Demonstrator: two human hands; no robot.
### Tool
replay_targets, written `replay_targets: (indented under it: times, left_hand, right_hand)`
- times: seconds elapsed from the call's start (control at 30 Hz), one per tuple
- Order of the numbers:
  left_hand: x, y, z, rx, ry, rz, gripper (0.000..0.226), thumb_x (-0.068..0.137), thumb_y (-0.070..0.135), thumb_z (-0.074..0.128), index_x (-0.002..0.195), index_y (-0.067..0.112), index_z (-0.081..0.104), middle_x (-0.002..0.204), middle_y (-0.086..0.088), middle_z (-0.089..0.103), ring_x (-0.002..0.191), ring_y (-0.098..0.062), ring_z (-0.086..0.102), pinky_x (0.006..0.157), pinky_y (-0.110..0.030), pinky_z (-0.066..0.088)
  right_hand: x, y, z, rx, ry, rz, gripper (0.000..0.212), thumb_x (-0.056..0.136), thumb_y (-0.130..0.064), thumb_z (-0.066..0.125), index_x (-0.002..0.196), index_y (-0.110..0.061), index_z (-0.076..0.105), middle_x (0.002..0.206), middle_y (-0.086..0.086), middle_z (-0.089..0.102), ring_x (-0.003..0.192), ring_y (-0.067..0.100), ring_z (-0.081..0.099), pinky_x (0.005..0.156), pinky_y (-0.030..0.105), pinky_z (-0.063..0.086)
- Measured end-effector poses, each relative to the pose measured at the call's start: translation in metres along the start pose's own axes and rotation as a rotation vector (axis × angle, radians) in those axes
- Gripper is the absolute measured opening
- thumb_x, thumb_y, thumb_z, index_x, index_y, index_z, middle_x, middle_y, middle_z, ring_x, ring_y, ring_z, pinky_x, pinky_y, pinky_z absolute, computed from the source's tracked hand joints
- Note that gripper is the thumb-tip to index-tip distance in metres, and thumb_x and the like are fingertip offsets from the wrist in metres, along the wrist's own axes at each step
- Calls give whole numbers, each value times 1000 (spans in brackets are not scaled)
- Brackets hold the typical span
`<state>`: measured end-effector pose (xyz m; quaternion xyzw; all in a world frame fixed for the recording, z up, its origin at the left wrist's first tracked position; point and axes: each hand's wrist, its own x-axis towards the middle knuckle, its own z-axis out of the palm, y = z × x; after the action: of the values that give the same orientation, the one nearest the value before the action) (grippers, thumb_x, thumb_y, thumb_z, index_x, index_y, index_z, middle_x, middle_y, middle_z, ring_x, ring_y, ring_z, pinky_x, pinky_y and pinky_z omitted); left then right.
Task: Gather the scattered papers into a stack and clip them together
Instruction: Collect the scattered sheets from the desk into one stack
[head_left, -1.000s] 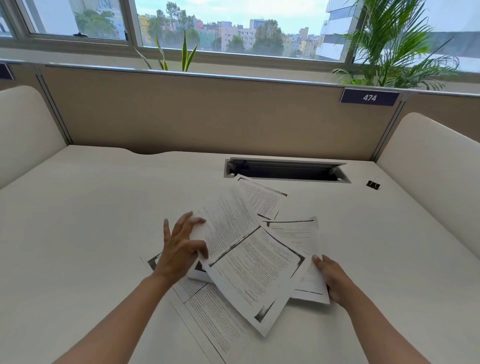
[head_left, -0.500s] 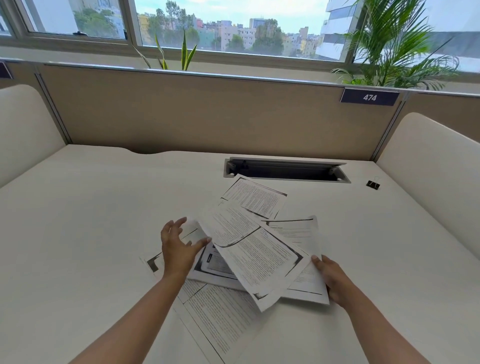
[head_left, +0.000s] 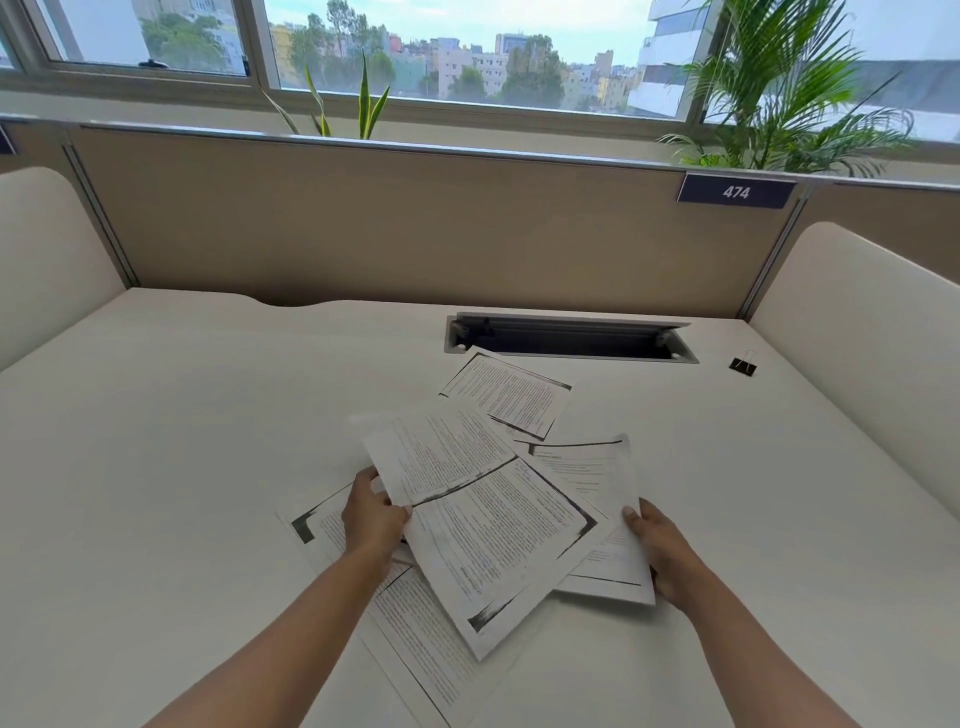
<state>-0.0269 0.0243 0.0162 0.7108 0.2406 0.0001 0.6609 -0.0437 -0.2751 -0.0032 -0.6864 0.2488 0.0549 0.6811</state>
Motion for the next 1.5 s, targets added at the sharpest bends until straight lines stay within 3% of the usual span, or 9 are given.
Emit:
replay_targets:
  times: [0.1,0.17,0.27,0.47,0.6,0.73,0.97,1.33,1.5]
  left_hand:
    - [6,15,-8,107,0,92,54,81,-14,50,129,12,48,116,-21,63,101,-31,62,82,-36,51]
    - [10,32,-14,157,-31,146,51,85,-10,49,129,15,49,112,-17,65,94,-29,63,81,-35,52]
    - [15,58,-23,239,-101,215,43,89,4,53,130,18,50,102,-13,69,90,-28,66,81,-40,54]
    - [19,99,-25,483,-267,350,51,89,-2,46,134,22,47,100,-9,69,90,-25,66,77,-34,54]
    - [15,111,-13,681,-359,420,48,93,6,48,135,29,46,110,-6,65,91,-21,63,70,-27,51]
    - [15,110,-2,834,-410,467,46,94,7,45,135,28,46,126,-10,60,109,-27,58,86,-37,51]
    - [15,96,18,953,-499,485,50,93,-3,39,133,26,49,133,-9,54,118,-24,53,88,-27,47]
    - [17,81,27,861,-371,560,48,87,-7,48,126,19,55,121,-7,60,99,-18,56,89,-26,45]
    - [20,79,17,806,-213,665,41,85,9,61,126,17,54,133,-3,52,123,-20,48,103,-32,36]
  right_hand:
    - [-3,-2,-5,8,2,-25,33,98,-12,38,130,-7,45,121,14,59,103,31,60,87,41,51]
    - [-7,-6,-8,29,-9,-32,28,98,-11,38,125,-10,48,113,13,61,92,27,62,73,35,52]
    - [-10,-9,-12,59,-44,-36,27,98,-12,39,122,-13,50,104,7,65,88,25,63,71,33,52]
    - [-18,-18,-11,99,-173,-4,24,98,-14,40,116,-15,56,106,9,68,90,26,66,63,30,57]
    - [-19,-20,-6,102,-245,7,24,97,-16,43,113,-15,60,104,9,71,90,26,69,72,35,58]
    - [-22,-22,-1,129,-304,34,24,96,-18,43,111,-13,62,105,12,71,89,28,69,75,39,59]
    - [-25,-26,9,157,-336,48,23,96,-20,43,107,-14,63,101,9,73,88,26,69,77,38,58]
    - [-29,-23,18,128,-320,44,24,96,-25,45,102,-17,66,94,7,75,81,25,70,74,38,57]
    - [-22,-16,14,180,-243,68,28,94,-27,48,115,-14,62,114,14,68,105,36,63,95,52,47]
